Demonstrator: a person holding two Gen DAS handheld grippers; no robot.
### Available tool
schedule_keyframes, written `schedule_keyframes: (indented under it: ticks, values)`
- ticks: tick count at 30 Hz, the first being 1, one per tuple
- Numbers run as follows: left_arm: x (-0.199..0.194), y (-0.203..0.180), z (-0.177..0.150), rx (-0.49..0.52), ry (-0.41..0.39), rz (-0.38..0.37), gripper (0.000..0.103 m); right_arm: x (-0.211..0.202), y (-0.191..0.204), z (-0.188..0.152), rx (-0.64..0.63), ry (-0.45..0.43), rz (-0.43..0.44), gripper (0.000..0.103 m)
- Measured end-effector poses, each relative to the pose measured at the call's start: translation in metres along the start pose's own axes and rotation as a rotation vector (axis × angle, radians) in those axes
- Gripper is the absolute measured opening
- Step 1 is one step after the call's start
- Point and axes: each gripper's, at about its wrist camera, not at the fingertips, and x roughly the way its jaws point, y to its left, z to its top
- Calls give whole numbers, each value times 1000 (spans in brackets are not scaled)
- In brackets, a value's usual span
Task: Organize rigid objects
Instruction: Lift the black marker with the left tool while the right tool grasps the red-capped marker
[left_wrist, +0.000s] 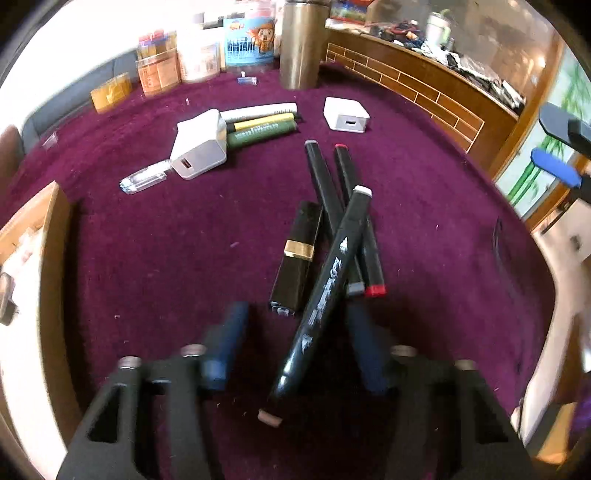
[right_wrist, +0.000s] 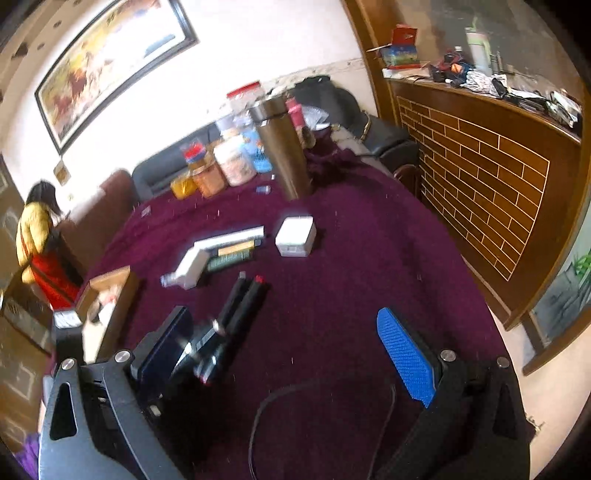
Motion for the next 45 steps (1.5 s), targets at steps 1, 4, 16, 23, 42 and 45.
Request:
schedule_keyframes:
  ticks: [1,4,16,23,42,45]
  values:
    - [-2,-1,-3,-5,11,-29,15,3,1,-4,-4,16,-6,101]
    - [-16,10,-12,-74,0,-68,14,13,5,-10,4,67,3,101]
    - [-3,-14,-12,6,-45,60,39,62,37,-15,21,243,72,101]
    - [-42,32,-27,-199,-126,-118,11,82,36,-8,3,252,14,92]
    - [-107,111,-72,-440,-293,-168,11,132,78,-13,-197,265,-238,12]
    - [-113,124,-79,-470,-311,-157,11,118,66,-11,-114,264,-165,12]
